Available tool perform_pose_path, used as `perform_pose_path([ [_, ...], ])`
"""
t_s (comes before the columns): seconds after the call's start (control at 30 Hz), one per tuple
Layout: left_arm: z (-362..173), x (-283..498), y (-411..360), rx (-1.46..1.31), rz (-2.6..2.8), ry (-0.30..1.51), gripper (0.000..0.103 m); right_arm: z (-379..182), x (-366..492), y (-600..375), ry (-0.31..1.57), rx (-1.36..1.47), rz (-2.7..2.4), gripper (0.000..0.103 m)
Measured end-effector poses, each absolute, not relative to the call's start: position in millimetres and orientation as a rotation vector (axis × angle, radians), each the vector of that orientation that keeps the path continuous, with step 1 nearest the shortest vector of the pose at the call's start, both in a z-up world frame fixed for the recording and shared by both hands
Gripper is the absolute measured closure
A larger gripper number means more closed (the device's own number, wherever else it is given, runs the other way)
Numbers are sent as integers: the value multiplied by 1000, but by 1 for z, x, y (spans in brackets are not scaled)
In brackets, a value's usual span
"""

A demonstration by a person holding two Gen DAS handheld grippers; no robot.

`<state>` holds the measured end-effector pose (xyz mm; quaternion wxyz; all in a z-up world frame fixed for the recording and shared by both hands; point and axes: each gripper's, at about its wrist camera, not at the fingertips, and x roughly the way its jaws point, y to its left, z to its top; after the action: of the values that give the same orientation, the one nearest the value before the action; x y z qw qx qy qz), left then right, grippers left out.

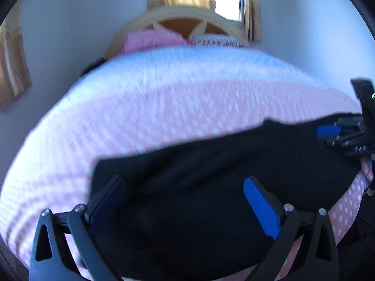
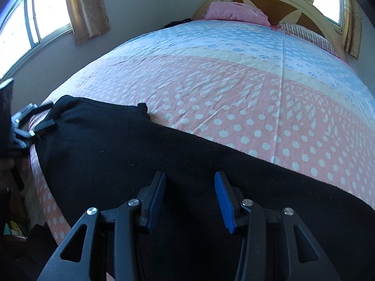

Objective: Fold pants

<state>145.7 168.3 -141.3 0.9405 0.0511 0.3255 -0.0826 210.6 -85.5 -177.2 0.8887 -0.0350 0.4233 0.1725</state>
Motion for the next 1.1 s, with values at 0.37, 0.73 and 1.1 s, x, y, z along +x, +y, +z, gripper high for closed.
perform_pose_path([
  [0.37,-152,130,232,19,-28,720,0,-134,232,-20,802,-147,471,57],
  [0.73,-165,120,253,-1,-53,753,0,-139,270,121,812,-242,693,57],
  [1.1,-167,111,270,-34,-94,779,0,-173,282,205,847,-449,673,90],
])
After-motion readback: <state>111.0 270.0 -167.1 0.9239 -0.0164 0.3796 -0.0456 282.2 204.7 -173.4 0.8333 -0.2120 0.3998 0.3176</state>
